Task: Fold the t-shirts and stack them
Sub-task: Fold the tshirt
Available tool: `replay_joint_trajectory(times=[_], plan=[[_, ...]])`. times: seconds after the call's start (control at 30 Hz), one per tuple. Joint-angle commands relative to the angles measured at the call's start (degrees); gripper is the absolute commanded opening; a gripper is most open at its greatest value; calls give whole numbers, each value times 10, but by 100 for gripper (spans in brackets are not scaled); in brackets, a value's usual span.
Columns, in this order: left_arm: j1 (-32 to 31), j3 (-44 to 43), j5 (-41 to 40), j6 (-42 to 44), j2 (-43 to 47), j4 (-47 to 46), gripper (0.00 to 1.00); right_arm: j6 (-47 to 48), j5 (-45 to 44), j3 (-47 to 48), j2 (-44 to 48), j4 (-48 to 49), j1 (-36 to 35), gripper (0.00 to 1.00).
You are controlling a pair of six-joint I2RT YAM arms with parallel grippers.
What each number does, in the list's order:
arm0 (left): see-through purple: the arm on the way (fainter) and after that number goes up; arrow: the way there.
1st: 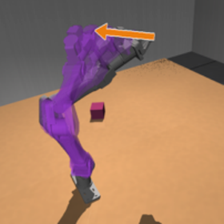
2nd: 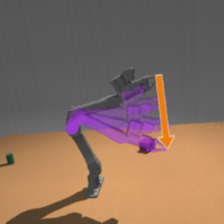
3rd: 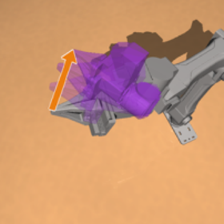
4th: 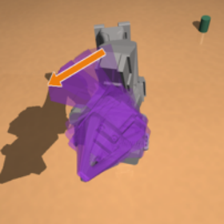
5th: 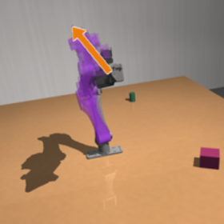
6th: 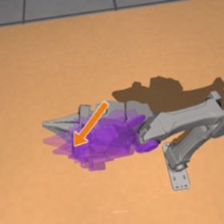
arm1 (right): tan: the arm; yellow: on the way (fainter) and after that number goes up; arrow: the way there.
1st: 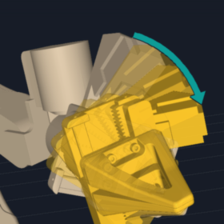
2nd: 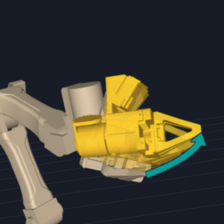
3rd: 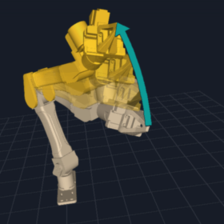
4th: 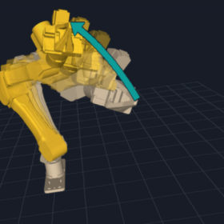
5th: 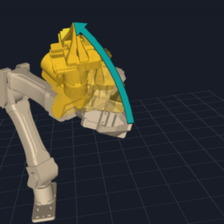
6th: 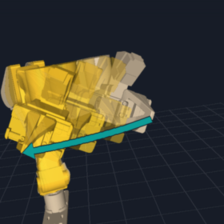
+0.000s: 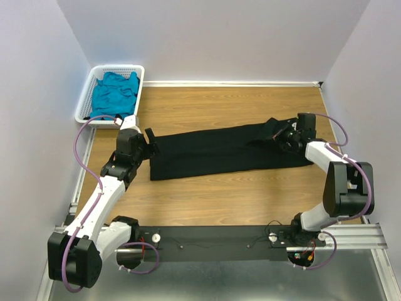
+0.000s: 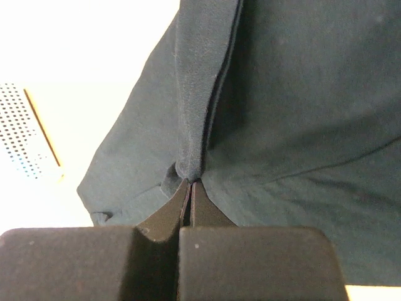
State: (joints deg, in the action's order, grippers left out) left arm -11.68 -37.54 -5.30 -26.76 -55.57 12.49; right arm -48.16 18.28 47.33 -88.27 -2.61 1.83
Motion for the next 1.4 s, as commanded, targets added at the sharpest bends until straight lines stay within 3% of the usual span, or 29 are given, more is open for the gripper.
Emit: replay_joint_trajectory(times=[0.0, 0.43, 0.53, 0.57, 0.67, 0.8, 1.07, 1.17, 1.37], plan=[[3, 8, 16, 9, 1, -14, 85, -16, -48, -16, 16, -41, -17, 1], [3, 10, 19, 9, -3, -12, 86, -87, -164, -71, 44, -50, -115, 2], [3, 9, 20, 10, -6, -13, 85, -73, -160, -65, 27, -50, -120, 13], [3, 9, 20, 11, -8, -13, 85, -67, -157, -59, 23, -50, -121, 25], [3, 9, 20, 12, -9, -12, 85, -27, -160, -29, 23, -62, -120, 47], [3, 10, 21, 13, -11, -12, 86, 71, -179, 20, 44, -85, -106, 64], [3, 9, 27, 14, -14, -14, 86, 286, -67, 81, 34, -90, 35, 83], [3, 10, 28, 15, -16, -14, 86, 319, -36, 94, 15, -72, 62, 92], [3, 11, 31, 17, -16, -15, 85, 326, 40, 120, -47, -13, 97, 94]])
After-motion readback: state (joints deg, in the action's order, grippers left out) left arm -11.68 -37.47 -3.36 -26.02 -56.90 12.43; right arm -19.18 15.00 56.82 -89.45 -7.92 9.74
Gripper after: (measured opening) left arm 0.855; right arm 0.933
